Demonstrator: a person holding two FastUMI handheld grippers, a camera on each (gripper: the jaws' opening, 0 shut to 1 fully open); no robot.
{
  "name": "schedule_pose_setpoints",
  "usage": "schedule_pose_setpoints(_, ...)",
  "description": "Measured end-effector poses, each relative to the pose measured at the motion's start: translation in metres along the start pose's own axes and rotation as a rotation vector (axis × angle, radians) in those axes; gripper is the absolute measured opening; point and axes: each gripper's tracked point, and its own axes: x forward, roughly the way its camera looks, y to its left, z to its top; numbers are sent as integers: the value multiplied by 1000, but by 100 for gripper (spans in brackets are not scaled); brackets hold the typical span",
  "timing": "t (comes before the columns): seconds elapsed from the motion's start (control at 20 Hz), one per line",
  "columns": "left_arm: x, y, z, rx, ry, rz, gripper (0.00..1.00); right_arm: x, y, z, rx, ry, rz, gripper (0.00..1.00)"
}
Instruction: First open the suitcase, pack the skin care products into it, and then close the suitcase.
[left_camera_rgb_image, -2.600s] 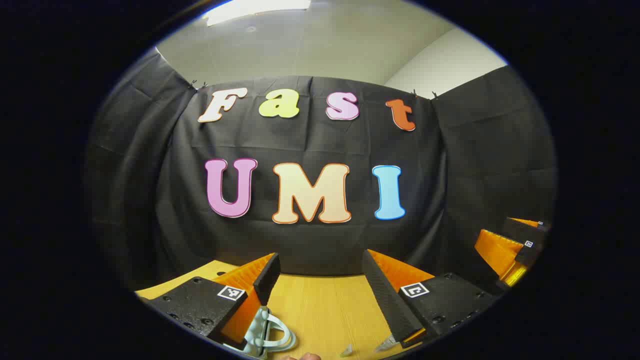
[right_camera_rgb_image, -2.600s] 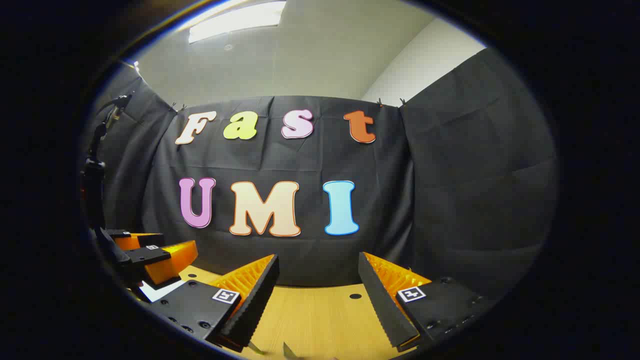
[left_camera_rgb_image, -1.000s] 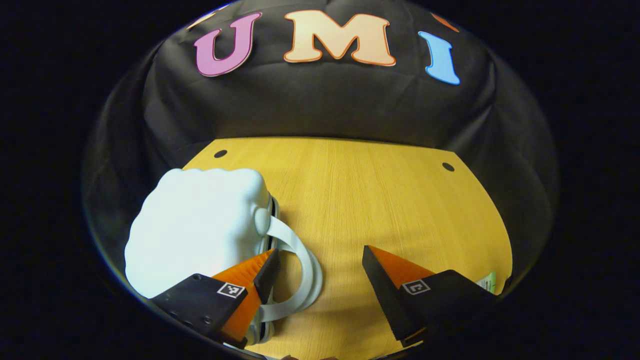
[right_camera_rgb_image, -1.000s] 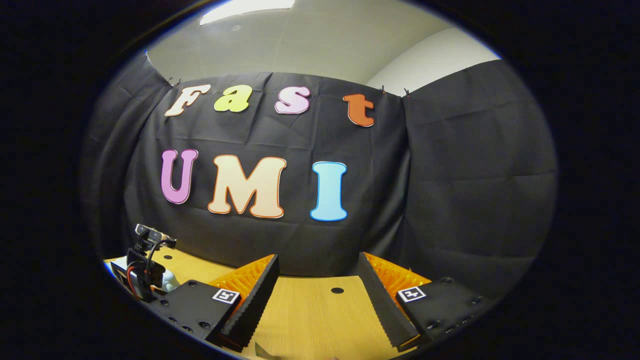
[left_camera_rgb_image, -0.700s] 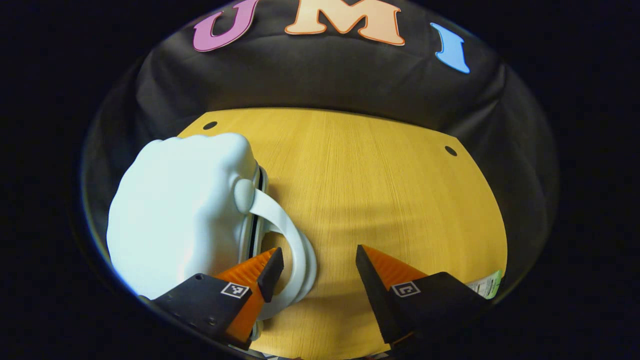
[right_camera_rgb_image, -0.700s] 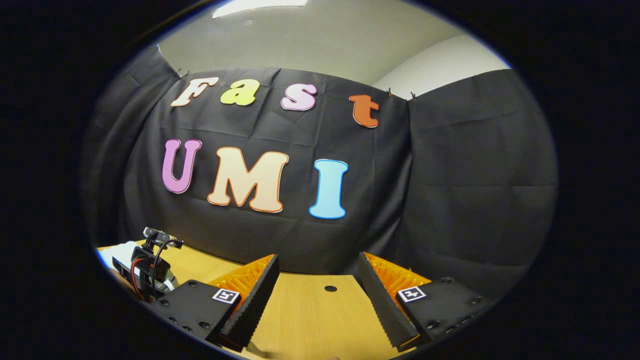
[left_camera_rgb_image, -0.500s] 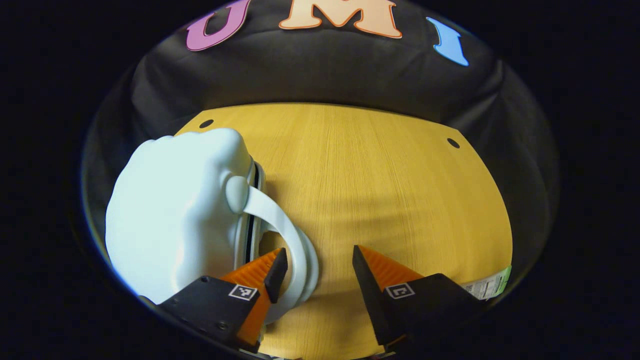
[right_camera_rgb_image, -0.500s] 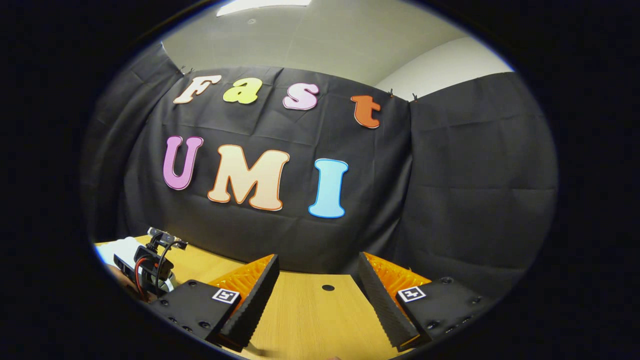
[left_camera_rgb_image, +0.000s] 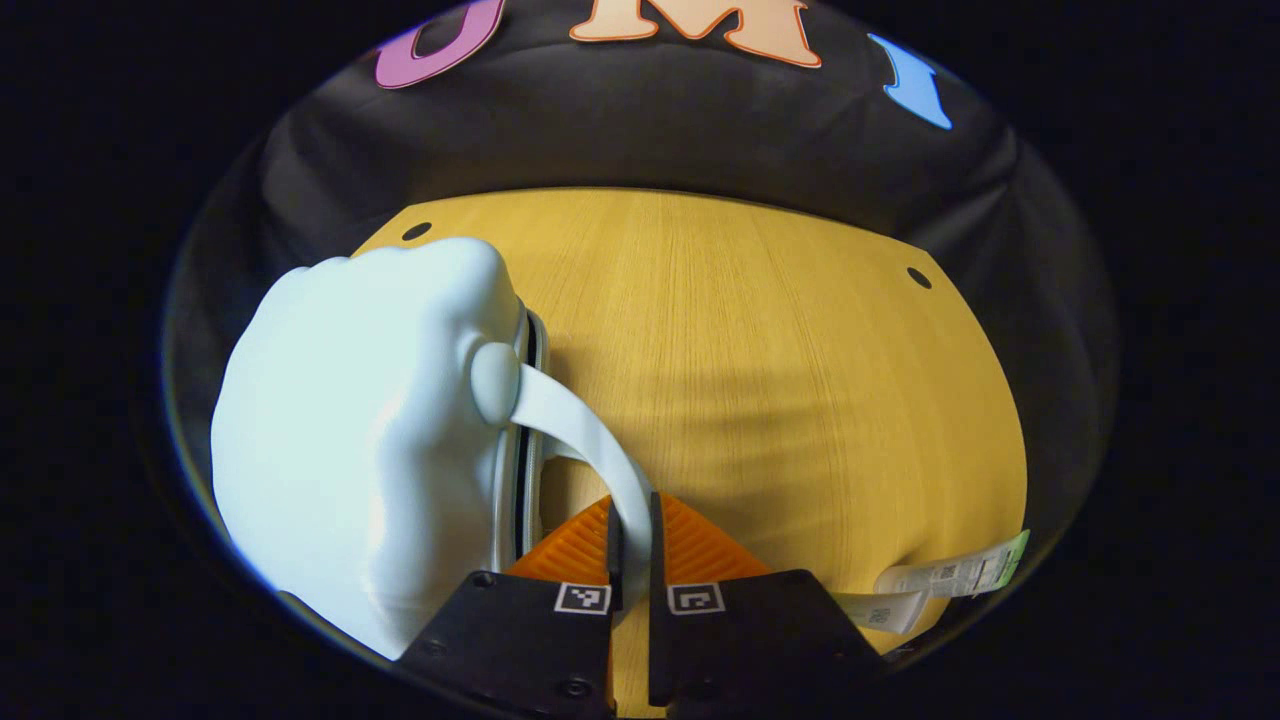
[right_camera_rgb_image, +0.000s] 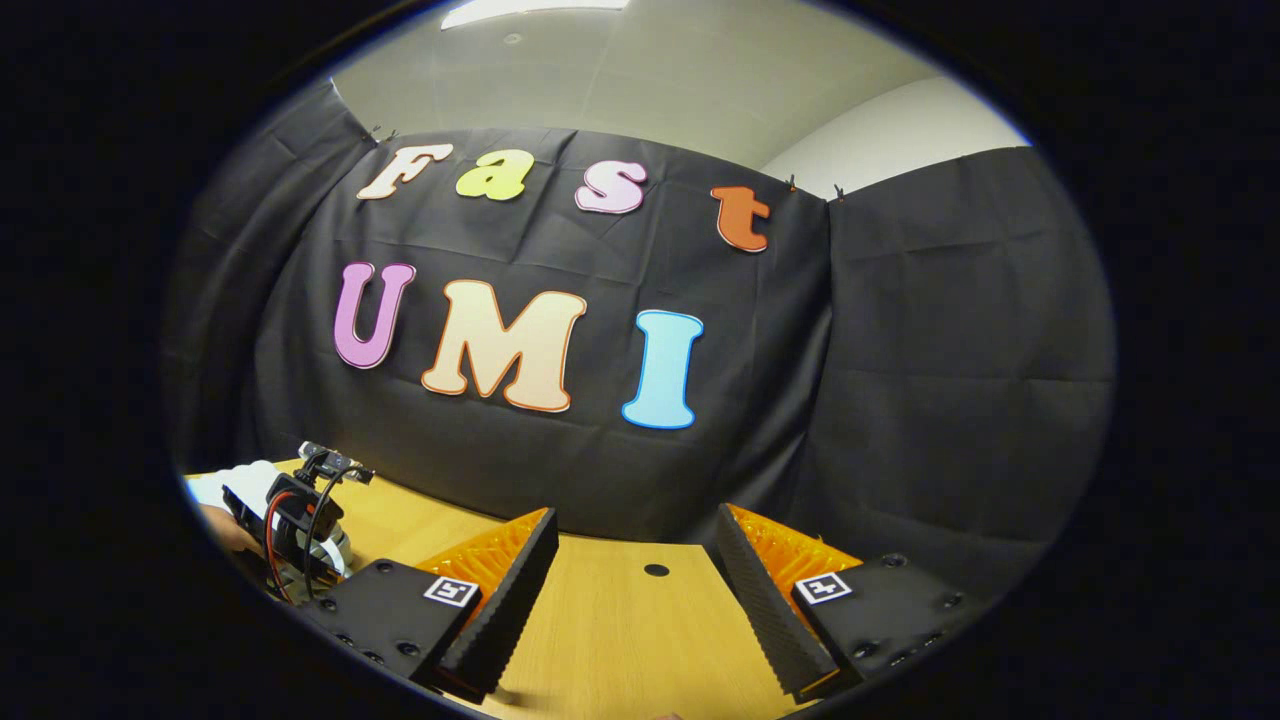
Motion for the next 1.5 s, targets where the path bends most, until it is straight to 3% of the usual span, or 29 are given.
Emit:
schedule_pose_setpoints(0.2, -14, -5, 10, 82, -38, 23, 0, 2, 10, -2, 25, -6, 28, 99)
schedule_pose_setpoints(0.45, -26, -4, 11, 81, -48, -27, 0, 5, 21, -5, 66, -11, 61, 100)
schedule_pose_setpoints(0.65, -39, -3, 18, 125, -79, -15, 0, 10, 31, -10, 90, -3, 86, 96)
schedule_pose_setpoints(1.05, -98, 10, 60, 130, -194, -5, 0, 9, 50, -15, 123, 1, 114, 100)
schedule_pose_setpoints(1.5, -167, 97, 102, 119, -305, 96, 0, 7, 84, -18, 135, 14, 150, 99)
